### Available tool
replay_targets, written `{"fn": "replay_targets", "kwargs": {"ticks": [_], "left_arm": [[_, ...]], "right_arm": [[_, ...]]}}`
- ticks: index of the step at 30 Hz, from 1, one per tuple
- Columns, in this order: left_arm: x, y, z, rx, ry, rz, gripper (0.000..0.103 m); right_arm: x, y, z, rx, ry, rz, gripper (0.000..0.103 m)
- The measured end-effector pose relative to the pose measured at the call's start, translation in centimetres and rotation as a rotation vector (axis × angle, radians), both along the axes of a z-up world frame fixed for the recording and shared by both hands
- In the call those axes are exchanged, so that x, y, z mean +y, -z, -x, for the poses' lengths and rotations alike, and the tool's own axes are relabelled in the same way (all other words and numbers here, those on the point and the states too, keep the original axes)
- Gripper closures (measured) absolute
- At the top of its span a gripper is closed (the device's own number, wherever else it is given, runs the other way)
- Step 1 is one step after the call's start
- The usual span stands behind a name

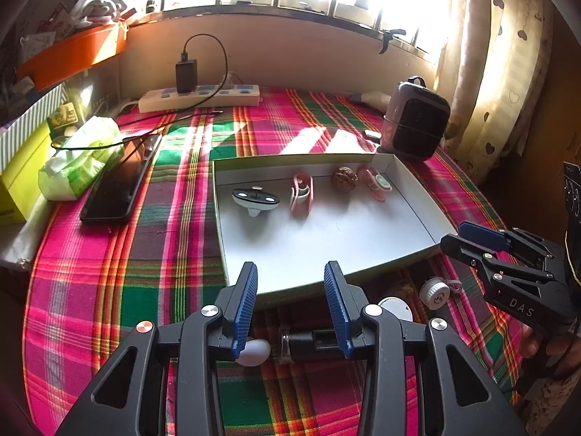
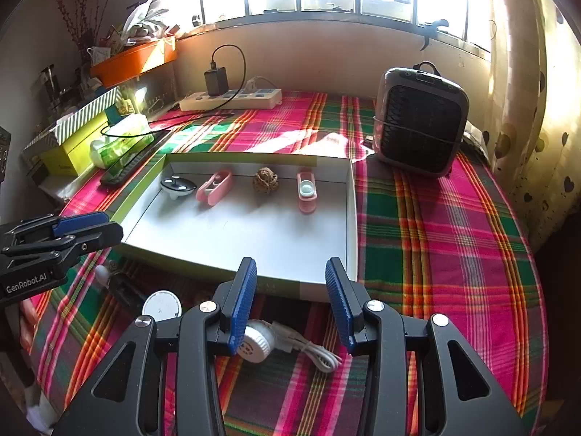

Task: Organize objects
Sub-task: 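Move both open grippers out of the box toward the white spool and brush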

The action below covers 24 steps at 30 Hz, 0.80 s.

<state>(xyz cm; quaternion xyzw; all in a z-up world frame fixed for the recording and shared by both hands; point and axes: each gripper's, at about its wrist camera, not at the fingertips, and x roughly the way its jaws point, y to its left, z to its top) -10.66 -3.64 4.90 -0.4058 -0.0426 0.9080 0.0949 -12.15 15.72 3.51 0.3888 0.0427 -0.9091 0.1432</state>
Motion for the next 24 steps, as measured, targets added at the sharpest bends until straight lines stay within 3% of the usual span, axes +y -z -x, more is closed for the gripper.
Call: {"fn": "replay_targets", "kwargs": {"ticks": [11, 24], "left_arm": [[-1.2, 1.5, -2.1, -0.023, 0.015, -0.019, 0.067], [1.3, 2.9, -0.6, -0.062, 0.09, -0.021, 0.067]], "right_arm": [[0.6, 1.0, -2.6, -0.01, 0.005, 0.025, 0.062], [1.2, 1.5, -3.3, -0.027, 0.026, 0.041, 0.062]]}}
